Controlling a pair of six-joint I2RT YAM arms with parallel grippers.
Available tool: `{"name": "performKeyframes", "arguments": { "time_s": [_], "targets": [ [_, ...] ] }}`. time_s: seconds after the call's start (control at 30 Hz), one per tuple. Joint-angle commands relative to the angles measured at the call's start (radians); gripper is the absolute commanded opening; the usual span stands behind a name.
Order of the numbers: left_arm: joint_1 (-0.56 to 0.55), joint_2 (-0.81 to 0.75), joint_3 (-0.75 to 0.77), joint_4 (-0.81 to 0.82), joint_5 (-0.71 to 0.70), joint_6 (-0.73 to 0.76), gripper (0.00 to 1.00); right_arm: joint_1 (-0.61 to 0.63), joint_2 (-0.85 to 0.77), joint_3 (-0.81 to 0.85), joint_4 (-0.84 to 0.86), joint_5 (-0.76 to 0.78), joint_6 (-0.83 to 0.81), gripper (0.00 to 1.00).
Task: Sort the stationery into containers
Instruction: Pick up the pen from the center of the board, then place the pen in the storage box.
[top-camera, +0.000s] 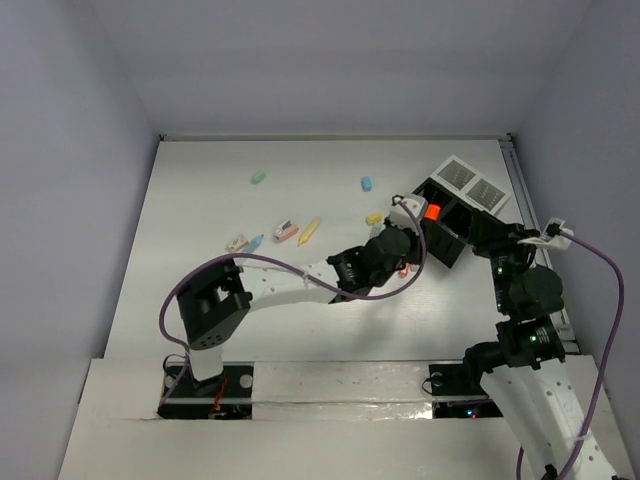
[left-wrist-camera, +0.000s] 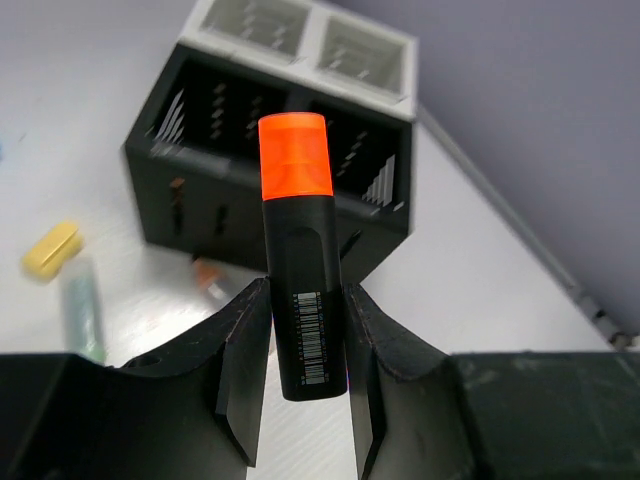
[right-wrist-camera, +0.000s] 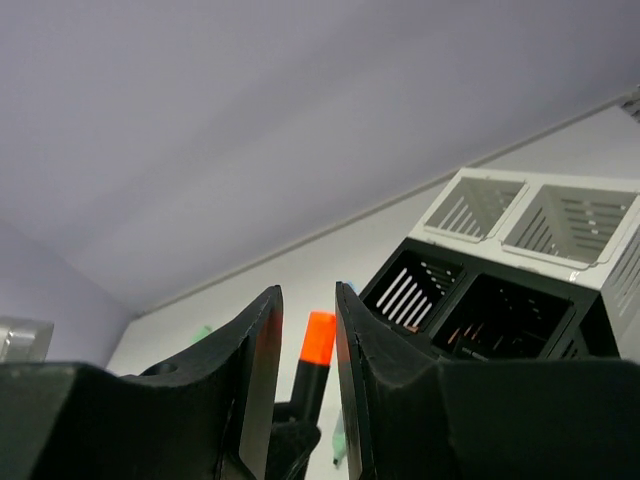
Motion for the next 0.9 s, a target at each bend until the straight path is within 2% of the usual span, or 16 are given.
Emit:
{"name": "performKeyframes", "arguments": {
  "time_s": [0.0,0.17,0.37,0.53,0.87],
  "targets": [
    [-0.003,0.041,0.125,0.066,0.099,0.064,0.0,-0.007,-0.033,-0.004,0.015,0.065,0.005,0.34],
    [0.007,0.162,0.286,0.078,0.154,0.11,0.0,-0.007,-0.081,0.001,0.001,0.085,0.002,0.34],
    [0.064,0.303,0.458,0.071,0.311,0.081,0.0,-0.007,-0.125,0.011,-0.022,0.099,0.004,0.34],
    [0.082,0.4,0.615,0.046,0.343,0.095,0.0,-0.007,-0.152,0.001,-0.011,0.092,0.01,0.34],
    [0.101,0.544,0.724,0.098,0.371,0.099,0.0,-0.007,-0.139,0.005,-0.011,0.066,0.008,0.34]
  ]
}}
